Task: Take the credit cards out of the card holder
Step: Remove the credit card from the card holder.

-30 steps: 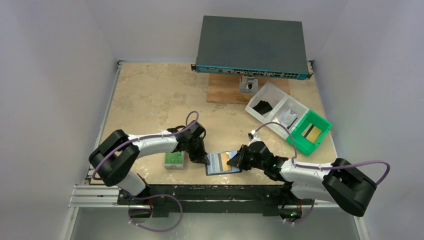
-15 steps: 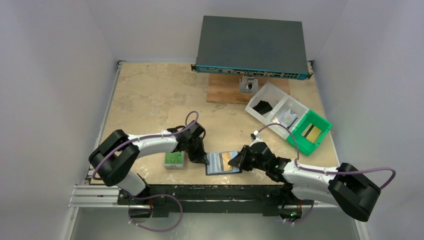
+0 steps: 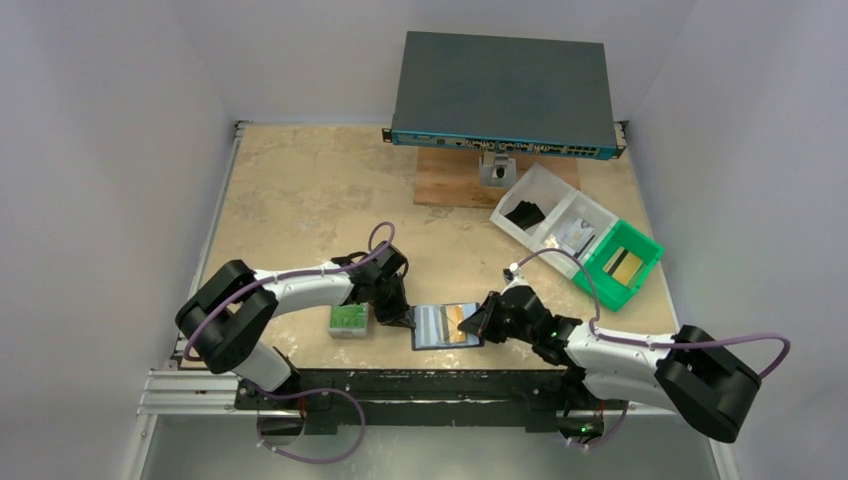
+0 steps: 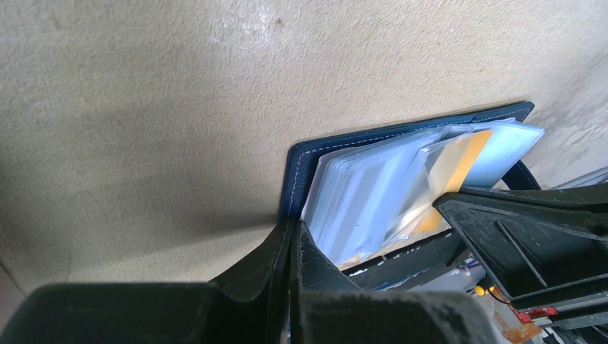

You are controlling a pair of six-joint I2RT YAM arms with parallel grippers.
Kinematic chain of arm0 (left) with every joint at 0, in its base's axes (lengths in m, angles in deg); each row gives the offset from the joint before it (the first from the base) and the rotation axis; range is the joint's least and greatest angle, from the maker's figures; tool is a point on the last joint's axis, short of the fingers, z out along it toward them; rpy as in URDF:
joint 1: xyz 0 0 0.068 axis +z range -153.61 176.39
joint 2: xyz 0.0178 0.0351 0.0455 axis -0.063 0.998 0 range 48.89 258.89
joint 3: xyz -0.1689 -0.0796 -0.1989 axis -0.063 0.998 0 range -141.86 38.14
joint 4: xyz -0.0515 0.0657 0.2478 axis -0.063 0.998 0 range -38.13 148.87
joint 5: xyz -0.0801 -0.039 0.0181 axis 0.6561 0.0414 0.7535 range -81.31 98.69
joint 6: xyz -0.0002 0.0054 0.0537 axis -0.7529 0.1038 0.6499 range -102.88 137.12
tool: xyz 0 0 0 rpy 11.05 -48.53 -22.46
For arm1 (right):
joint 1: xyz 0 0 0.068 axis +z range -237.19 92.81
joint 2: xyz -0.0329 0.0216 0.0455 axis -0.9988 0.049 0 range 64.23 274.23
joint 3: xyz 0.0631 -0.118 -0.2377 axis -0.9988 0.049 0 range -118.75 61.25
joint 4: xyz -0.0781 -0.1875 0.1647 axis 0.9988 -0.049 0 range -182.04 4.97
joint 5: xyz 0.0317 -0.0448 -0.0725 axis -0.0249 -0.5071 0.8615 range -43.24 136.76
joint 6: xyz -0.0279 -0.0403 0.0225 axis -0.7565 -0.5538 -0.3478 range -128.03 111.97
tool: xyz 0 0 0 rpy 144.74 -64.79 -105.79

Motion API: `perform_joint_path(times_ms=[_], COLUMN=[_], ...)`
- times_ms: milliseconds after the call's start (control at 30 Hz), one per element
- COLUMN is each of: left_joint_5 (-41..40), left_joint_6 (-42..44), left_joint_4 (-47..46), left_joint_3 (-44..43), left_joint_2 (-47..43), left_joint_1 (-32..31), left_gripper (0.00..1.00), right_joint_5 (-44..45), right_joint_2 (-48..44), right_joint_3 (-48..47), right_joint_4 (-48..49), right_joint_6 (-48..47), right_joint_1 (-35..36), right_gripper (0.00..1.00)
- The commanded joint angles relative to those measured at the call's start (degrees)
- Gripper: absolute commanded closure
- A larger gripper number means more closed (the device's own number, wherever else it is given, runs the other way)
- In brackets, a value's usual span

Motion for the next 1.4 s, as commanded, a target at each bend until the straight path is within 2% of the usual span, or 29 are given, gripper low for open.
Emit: perform_joint_path(times_ms=[0,100,200,300,600,833,933,1100,1367], left_joint_5=[-11.93,-11.95,-11.74,-11.6,-11.04,-10.95,-10.86,-10.86,-11.39], left_joint_6=[5.33,6.14,6.76,7.08,7.33,7.52,7.64,7.65,7.08], left_joint_4=[10.58,11.33,11.63,11.67,11.3,11.3,11.3,11.47,11.64], left_joint_3=[3.33,2.29,1.53,1.27,0.87,0.78,0.63,0.52,0.78], left_joint_2=[1.87,1.5,1.53,1.63,2.09,2.18,2.1,2.03,2.87], left_joint_1=[1.31,1.31,1.29,1.31,1.24,1.29,1.31,1.29,1.96], left_gripper=[1.0,1.0,1.0,1.0,1.0,1.0,1.0,1.0,1.0], right_joint_5=[2.51,1.87,0.16,-0.41,-2.07,-3.7,-4.07,-2.97,3.72], right_joint_2=[2.81,3.92,3.44,2.55,3.19,7.61,9.82,9.14,-3.83], right_joint_3=[0.16,-0.35,0.76,2.08,3.5,2.73,2.6,2.6,2.93], right_joint_4=[-2.21,-1.16,0.7,2.38,6.23,10.09,11.54,9.44,-5.56], right_joint_6=[-3.39,-3.78,-2.53,-0.97,0.33,-0.9,-0.91,-0.47,0.79], right_joint_1=[-0.47,-0.48,-0.49,-0.51,-0.48,-0.49,-0.5,-0.5,-0.5], right_gripper=[1.0,0.98,0.87,0.82,0.84,0.79,0.81,1.0,1.0])
